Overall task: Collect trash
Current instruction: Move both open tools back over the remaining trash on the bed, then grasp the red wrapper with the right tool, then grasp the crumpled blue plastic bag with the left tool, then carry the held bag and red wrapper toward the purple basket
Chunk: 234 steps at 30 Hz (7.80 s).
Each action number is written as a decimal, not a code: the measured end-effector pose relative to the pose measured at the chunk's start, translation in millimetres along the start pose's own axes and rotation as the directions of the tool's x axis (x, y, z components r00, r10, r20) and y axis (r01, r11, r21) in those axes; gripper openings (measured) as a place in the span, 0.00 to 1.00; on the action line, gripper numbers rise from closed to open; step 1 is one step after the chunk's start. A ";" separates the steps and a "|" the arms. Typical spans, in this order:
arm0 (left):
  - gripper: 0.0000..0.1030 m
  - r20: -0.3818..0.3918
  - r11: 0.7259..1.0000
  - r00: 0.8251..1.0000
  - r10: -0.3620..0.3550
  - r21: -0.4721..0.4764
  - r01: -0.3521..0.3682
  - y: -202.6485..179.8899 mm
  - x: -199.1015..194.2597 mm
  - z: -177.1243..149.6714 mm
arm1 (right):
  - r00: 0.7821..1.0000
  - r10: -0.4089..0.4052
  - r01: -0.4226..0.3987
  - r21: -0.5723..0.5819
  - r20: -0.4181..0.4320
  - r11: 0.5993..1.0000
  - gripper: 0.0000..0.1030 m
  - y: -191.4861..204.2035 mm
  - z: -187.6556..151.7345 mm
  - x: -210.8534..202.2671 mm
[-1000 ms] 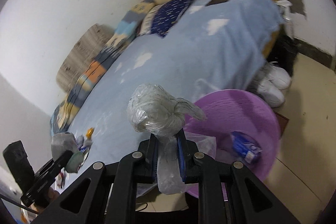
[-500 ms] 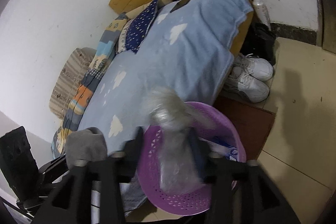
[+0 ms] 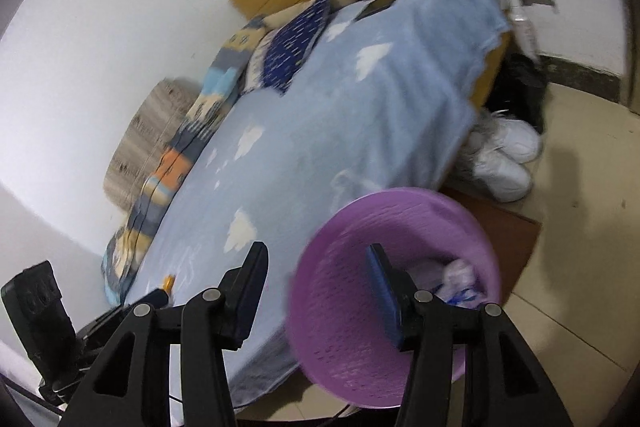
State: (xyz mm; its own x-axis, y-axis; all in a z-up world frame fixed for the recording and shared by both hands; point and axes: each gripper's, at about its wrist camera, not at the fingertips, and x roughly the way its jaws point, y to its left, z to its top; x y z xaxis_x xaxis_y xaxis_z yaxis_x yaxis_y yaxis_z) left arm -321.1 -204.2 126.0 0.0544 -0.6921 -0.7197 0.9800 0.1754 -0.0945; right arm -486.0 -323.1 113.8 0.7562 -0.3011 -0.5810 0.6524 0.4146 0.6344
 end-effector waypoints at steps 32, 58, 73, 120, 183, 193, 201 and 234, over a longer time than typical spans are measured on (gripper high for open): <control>0.52 -0.068 0.513 0.878 0.474 -0.789 -0.338 360.9 -211.2 -204.3 | 0.878 0.068 -0.296 -0.426 -0.473 0.855 0.55 351.7 -139.9 217.5; 0.52 -0.094 0.461 0.868 0.488 -0.816 -0.348 387.9 -202.9 -200.1 | 0.857 -0.096 -0.175 -0.461 -0.506 0.870 0.20 401.2 -173.7 336.8; 0.56 -0.026 0.640 0.922 0.386 -0.713 -0.288 363.8 -125.2 -147.3 | 0.941 -0.020 -0.116 -0.375 -0.339 0.920 0.19 334.7 -92.1 283.9; 0.51 -0.014 0.582 0.728 0.685 -0.590 -0.559 234.7 -200.4 -182.4 | 0.926 0.150 -0.320 -0.512 -0.345 0.797 0.19 326.8 -157.0 172.7; 0.52 0.041 0.557 0.598 0.801 -0.419 -0.717 204.7 -170.6 -171.7 | 0.942 0.145 -0.306 -0.597 -0.304 0.742 0.19 325.8 -174.1 166.0; 0.52 0.041 0.556 0.597 0.801 -0.420 -0.718 203.8 -170.2 -171.4 | 0.942 0.146 -0.307 -0.594 -0.303 0.744 0.19 325.0 -172.7 165.5; 0.52 0.044 0.564 0.604 0.795 -0.421 -0.711 202.4 -168.2 -170.5 | 0.942 0.149 -0.306 -0.590 -0.299 0.747 0.19 324.3 -170.8 164.5; 0.53 0.010 0.990 0.995 -0.099 0.099 0.097 -34.8 31.0 22.0 | 0.983 -0.113 0.128 -0.098 0.142 0.987 0.19 11.8 1.6 -25.3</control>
State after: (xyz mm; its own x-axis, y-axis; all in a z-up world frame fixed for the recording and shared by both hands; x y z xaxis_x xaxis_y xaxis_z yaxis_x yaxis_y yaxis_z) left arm -349.3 -247.1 122.2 -0.0406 -0.7129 -0.7000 0.9948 0.0369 -0.0953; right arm -497.4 -311.9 136.8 0.6770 -0.4648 -0.5706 0.7355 0.4550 0.5020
